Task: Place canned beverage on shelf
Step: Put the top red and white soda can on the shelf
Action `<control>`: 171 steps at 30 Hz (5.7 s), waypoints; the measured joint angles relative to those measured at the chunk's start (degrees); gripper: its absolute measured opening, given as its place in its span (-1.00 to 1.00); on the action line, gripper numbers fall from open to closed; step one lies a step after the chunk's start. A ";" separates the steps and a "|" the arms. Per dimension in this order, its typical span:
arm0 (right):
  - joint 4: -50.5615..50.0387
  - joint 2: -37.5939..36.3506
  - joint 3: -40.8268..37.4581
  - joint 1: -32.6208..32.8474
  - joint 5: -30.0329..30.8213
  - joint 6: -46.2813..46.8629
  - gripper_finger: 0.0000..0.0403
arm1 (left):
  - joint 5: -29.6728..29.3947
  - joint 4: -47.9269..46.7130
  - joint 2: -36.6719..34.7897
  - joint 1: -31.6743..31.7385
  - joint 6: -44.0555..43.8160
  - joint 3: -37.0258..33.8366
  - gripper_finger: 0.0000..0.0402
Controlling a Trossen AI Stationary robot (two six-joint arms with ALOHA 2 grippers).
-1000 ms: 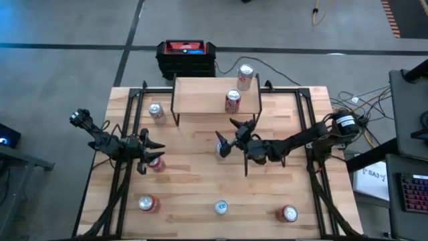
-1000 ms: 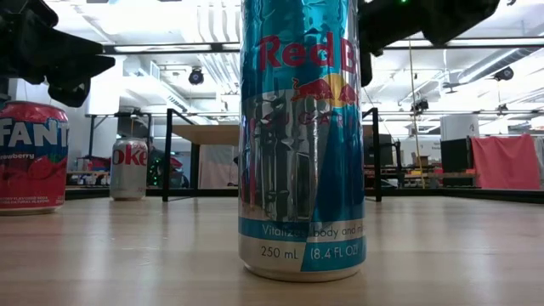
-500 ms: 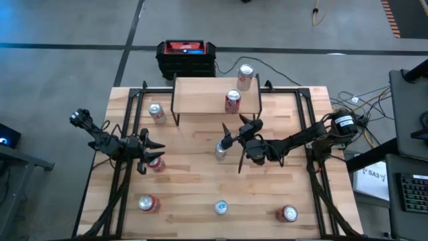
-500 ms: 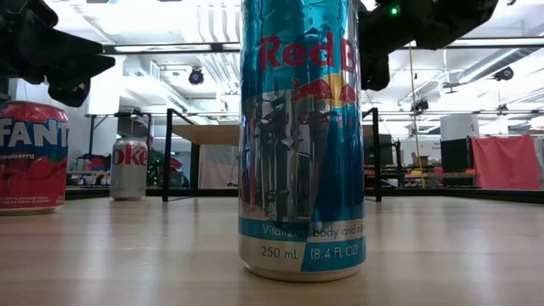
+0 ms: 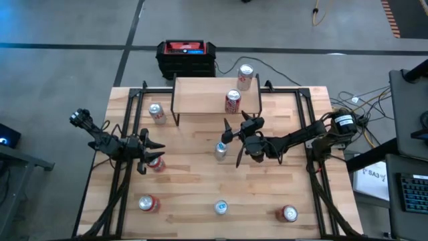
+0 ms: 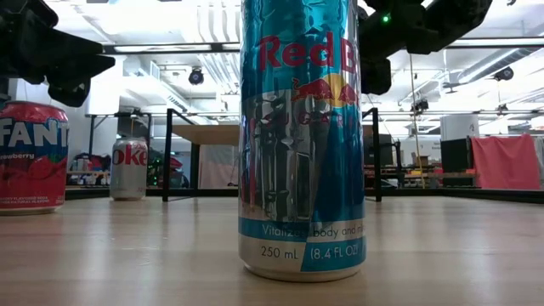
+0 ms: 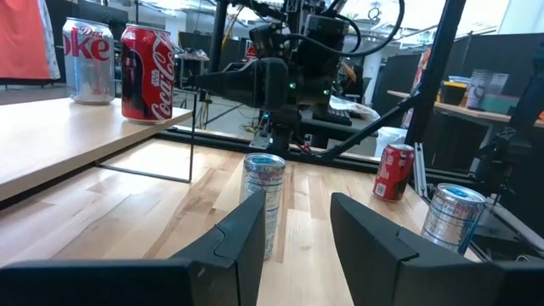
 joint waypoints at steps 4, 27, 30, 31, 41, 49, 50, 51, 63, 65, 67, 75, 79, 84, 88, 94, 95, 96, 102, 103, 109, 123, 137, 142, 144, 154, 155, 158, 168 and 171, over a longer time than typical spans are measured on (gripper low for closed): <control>-0.01 -0.02 0.02 -0.30 -0.11 0.55 0.98 | -0.01 0.00 0.00 -0.01 -0.01 0.00 -0.41; -0.02 0.00 0.06 -6.88 -4.61 5.60 0.99 | 0.01 0.00 0.00 -0.01 0.00 0.00 -0.41; -0.12 0.00 0.07 -7.98 -5.07 5.71 0.99 | 0.01 0.00 0.00 -0.01 -0.01 0.00 -0.41; -0.45 0.00 0.07 -8.34 -5.44 5.69 0.99 | 0.00 0.00 0.00 0.00 -0.01 0.00 -0.41; -0.80 0.04 0.07 -11.68 -10.86 5.23 0.99 | -0.01 0.00 0.02 0.01 0.01 0.02 -0.41; -0.84 0.04 0.07 -14.14 -14.19 6.12 0.98 | 0.00 0.01 0.02 0.01 0.00 0.00 -0.41; -0.84 0.04 0.07 -14.19 -14.71 6.10 0.97 | -0.01 0.00 0.02 -0.01 -0.01 0.00 -0.41; -0.83 0.06 0.07 -14.31 -15.19 6.12 0.95 | -0.01 0.00 0.02 0.01 0.01 0.00 -0.41; -0.46 0.07 0.07 -14.42 -16.63 6.07 0.51 | 0.01 0.02 0.02 -0.01 0.01 0.00 -0.41; -0.27 0.07 0.07 -14.51 -16.79 5.90 0.51 | 0.01 0.00 0.02 0.00 0.01 0.00 -0.41; -0.10 0.07 0.07 -14.77 -16.99 5.72 0.51 | 0.01 0.00 0.02 0.00 0.00 0.00 -0.41; -1.25 0.17 3.13 -17.14 -21.03 1.36 0.53 | -0.01 0.02 0.02 -0.01 0.01 0.00 -0.41; -4.89 0.17 5.21 -18.52 -23.73 0.45 0.53 | 0.01 0.02 0.02 0.01 0.00 0.00 -0.41; -6.54 1.43 8.33 -20.82 -26.23 1.12 0.53 | 0.01 0.02 0.02 -0.01 -0.01 0.02 -0.41; -7.04 5.39 11.88 -22.53 -27.67 0.56 0.53 | 0.01 0.07 0.02 -0.01 -0.01 0.00 -0.41; -6.97 10.99 17.42 -23.80 -27.40 -0.56 0.53 | -0.01 0.07 0.02 -0.01 -0.01 0.01 -0.41; -6.95 11.59 18.18 -23.88 -27.19 -0.90 0.53 | -0.01 0.07 0.02 -0.01 0.01 0.01 -0.41; -6.97 11.98 18.72 -23.88 -26.76 -1.08 0.53 | 0.00 0.07 0.02 -0.01 -0.01 0.02 -0.41; -6.59 11.95 19.14 -24.18 -23.60 0.09 0.53 | -0.01 0.04 0.02 -0.01 -0.01 0.01 -0.41; -6.75 11.88 18.89 -24.32 -22.80 0.84 0.53 | -0.01 0.04 0.02 0.00 0.00 0.01 -0.41; -6.63 11.74 17.61 -25.48 -19.55 5.88 0.53 | -0.01 0.02 0.02 0.01 0.01 0.02 -0.41; -5.93 11.63 17.90 -27.42 -20.50 3.09 0.53 | 0.00 0.00 0.02 0.00 0.01 0.00 -0.41; -5.96 11.63 17.94 -29.28 -23.16 4.16 0.53 | 0.00 0.00 0.02 -0.01 -0.01 0.00 -0.41; -5.76 11.80 18.04 -29.66 -24.30 4.04 0.53 | -0.01 0.00 0.02 -0.01 0.01 0.00 -0.41; -5.69 12.37 18.49 -29.96 -24.45 3.56 0.53 | -0.01 0.00 0.02 0.00 -0.01 0.00 -0.41; -5.42 14.86 21.00 -29.88 -24.16 2.06 0.57 | 0.01 0.02 0.02 -0.01 0.01 0.00 -0.41; -5.60 14.81 20.98 -29.80 -24.00 2.06 0.57 | 0.01 0.02 0.02 0.01 0.01 0.00 -0.41; -5.96 14.69 20.98 -29.47 -23.41 2.06 0.57 | -0.01 0.02 0.02 0.00 0.01 0.02 -0.41; -6.77 14.62 20.96 -28.10 -20.79 2.13 0.67 | 0.00 0.02 0.02 0.00 0.00 0.01 -0.41; -6.79 14.62 20.94 -27.72 -18.25 2.01 0.80 | 0.01 0.02 0.02 0.00 -0.01 0.00 -0.41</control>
